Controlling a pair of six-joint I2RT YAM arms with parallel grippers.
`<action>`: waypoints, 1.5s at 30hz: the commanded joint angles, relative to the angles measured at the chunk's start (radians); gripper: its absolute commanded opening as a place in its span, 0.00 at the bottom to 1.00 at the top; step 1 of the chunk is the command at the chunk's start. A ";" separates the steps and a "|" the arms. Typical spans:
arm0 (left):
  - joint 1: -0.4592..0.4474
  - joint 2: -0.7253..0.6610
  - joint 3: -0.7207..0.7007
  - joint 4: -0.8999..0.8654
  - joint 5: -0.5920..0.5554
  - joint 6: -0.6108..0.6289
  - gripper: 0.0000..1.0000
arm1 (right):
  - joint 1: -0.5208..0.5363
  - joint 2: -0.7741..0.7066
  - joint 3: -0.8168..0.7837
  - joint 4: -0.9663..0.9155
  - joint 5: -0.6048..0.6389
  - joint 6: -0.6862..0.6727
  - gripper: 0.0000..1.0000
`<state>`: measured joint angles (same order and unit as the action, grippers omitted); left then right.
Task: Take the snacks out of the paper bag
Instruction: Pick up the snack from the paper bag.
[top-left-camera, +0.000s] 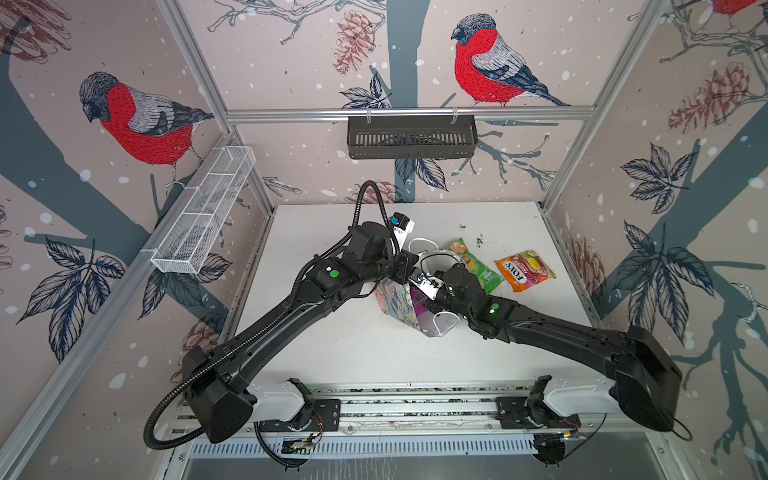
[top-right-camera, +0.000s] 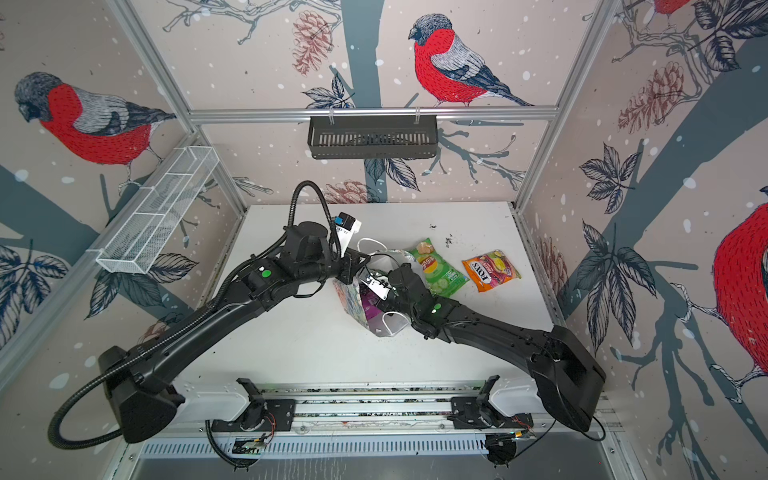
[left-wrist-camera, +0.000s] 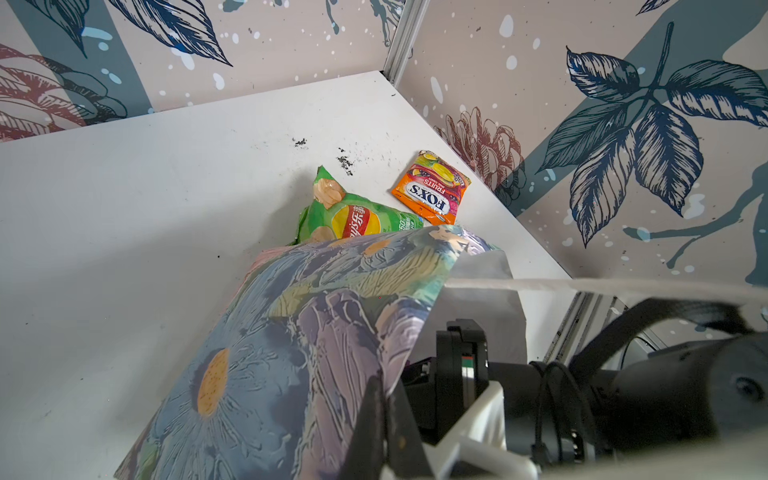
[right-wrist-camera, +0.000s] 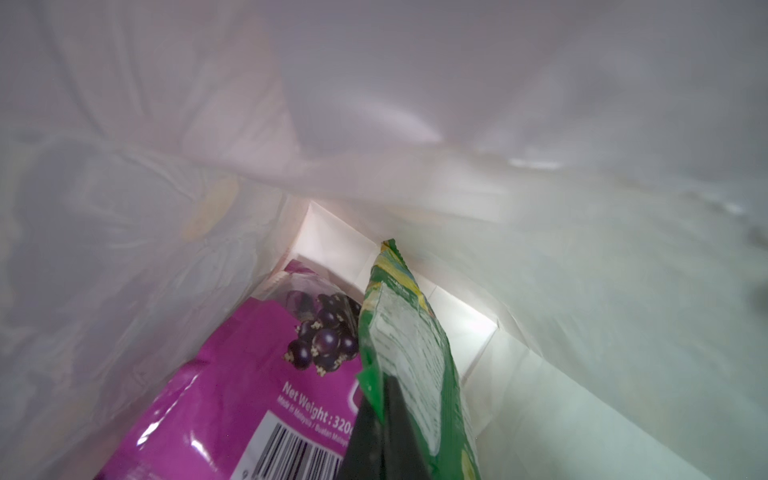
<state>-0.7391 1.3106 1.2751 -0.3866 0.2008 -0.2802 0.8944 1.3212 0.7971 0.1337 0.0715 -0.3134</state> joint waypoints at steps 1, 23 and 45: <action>0.003 -0.006 -0.010 -0.028 0.008 0.007 0.00 | -0.002 -0.016 0.014 0.052 -0.035 0.025 0.00; 0.015 0.021 0.022 -0.054 -0.040 0.003 0.00 | -0.008 -0.162 0.020 0.051 -0.003 0.030 0.00; 0.038 0.041 0.047 -0.087 -0.109 -0.011 0.00 | -0.009 -0.286 0.114 0.019 0.018 0.021 0.00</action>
<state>-0.7055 1.3502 1.3178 -0.4320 0.1051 -0.2886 0.8845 1.0504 0.8959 0.1219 0.0860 -0.2909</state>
